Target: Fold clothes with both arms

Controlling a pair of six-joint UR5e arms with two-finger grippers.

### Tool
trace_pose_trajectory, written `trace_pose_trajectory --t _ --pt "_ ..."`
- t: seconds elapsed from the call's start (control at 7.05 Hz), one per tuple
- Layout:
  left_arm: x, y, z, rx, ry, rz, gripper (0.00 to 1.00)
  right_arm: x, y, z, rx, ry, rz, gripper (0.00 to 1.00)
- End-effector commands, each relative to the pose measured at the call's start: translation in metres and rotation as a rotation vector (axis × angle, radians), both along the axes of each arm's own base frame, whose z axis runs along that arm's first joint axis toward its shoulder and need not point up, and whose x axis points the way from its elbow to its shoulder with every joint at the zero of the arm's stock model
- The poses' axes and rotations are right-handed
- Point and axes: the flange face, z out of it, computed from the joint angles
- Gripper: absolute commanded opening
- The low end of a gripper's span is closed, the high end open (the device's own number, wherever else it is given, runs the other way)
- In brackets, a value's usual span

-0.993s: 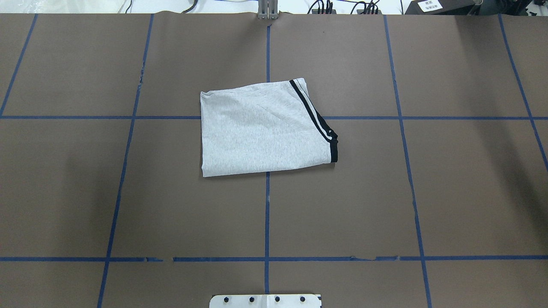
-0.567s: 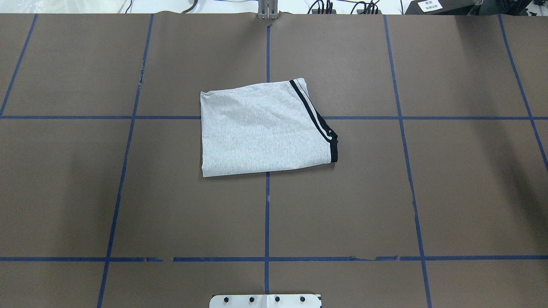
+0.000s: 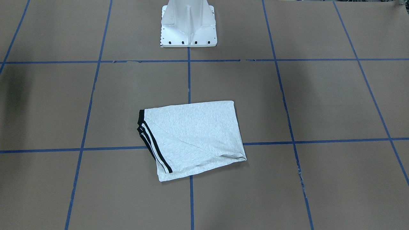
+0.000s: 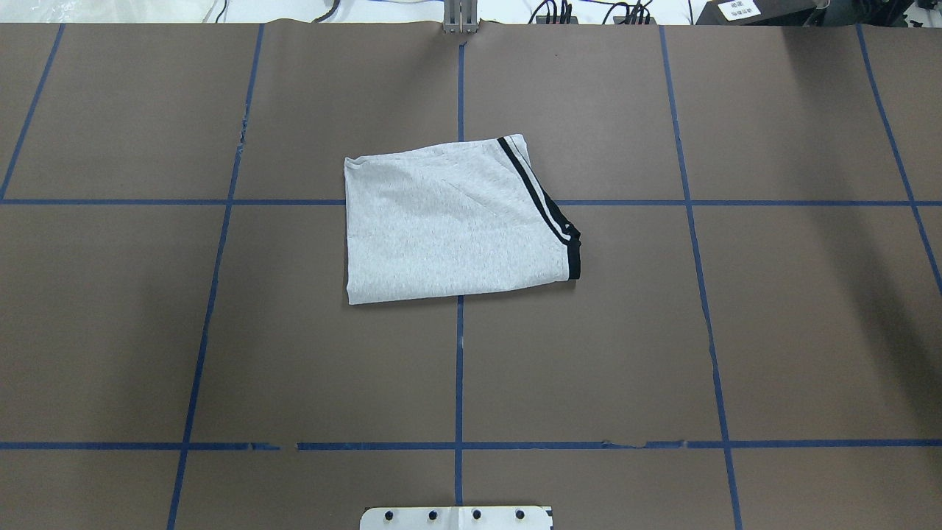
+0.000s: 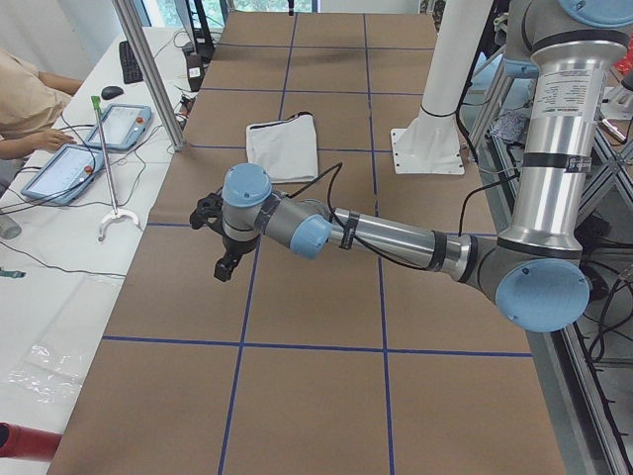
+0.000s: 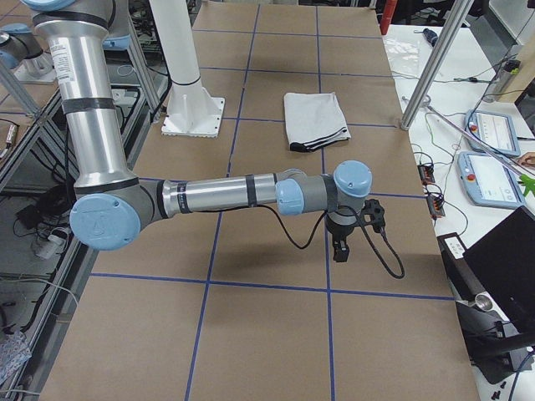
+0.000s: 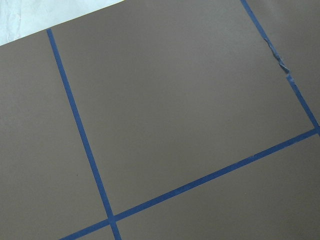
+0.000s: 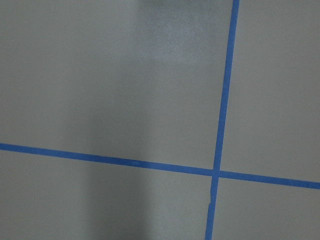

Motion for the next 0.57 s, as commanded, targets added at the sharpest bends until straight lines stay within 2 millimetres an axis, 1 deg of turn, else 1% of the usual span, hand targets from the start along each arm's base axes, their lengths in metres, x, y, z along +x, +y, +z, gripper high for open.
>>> trace_pose_trajectory --t 0.0,0.14,0.28,0.43 --pt "-0.0011 0.0167 0.0168 -0.031 0.003 0.002 1.00 -0.0017 0.0159 0.0004 0.005 0.001 -0.007 1.00" --pt "-0.0001 0.0132 0.0130 -0.024 0.002 0.003 1.00 -0.0067 0.0165 0.0004 0.005 0.000 -0.016 1.00" --pt "0.0009 0.0117 0.0205 -0.036 0.000 0.006 1.00 -0.0068 0.0165 0.0012 0.004 0.000 -0.016 1.00" --pt "0.0009 0.0108 0.0219 -0.036 0.000 0.007 1.00 -0.0068 0.0165 0.0034 -0.002 0.000 -0.015 1.00"
